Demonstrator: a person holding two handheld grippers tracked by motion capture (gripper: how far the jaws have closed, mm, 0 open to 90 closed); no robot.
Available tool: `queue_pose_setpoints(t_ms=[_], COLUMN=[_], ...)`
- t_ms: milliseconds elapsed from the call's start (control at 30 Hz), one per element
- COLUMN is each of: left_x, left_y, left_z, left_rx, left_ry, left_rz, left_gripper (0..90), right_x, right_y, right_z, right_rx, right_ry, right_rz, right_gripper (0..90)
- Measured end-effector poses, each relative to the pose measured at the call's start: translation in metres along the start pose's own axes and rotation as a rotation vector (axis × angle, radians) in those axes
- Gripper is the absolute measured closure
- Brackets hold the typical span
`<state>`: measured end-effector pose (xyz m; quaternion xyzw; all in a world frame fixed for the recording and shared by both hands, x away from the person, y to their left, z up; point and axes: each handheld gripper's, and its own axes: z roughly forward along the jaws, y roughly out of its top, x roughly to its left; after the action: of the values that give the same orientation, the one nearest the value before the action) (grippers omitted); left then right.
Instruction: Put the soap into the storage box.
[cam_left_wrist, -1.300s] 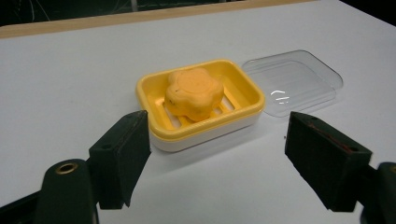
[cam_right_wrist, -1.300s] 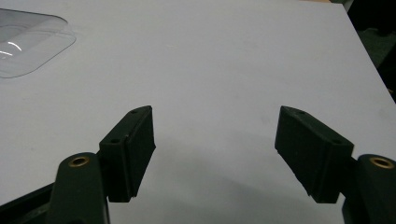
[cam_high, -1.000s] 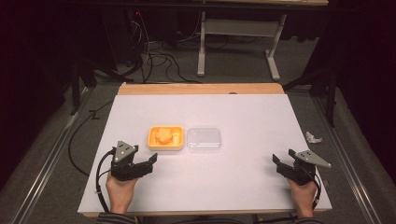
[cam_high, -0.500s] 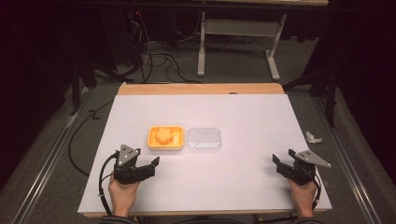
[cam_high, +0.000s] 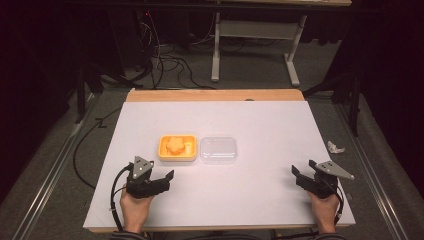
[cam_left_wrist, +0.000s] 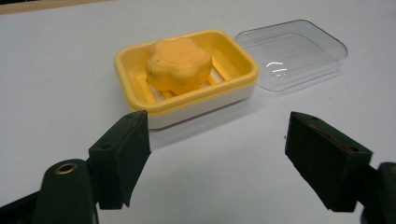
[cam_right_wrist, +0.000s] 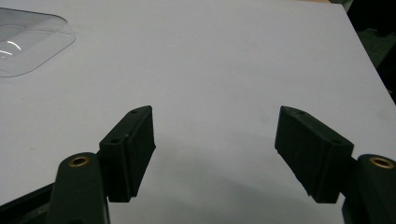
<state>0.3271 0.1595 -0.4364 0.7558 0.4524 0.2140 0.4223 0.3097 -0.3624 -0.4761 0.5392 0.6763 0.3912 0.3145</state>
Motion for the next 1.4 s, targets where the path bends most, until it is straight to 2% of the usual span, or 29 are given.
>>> queue_pose_setpoints(t_ms=[567, 1400], left_x=[-0.011, -0.016], left_y=[-0.006, -0.013], left_z=[0.016, 0.036], left_rx=[0.033, 0.062], left_ry=[-0.02, 0.016], left_rz=[0.016, 0.035], left_gripper=[22.7, 22.9], right_x=[0.0, 0.0], right_y=[0.0, 0.0], right_z=[0.0, 0.0], right_rx=[0.002, 0.001], right_ry=[-0.001, 0.001], right_rz=[0.003, -0.002], right_gripper=[29.0, 29.0])
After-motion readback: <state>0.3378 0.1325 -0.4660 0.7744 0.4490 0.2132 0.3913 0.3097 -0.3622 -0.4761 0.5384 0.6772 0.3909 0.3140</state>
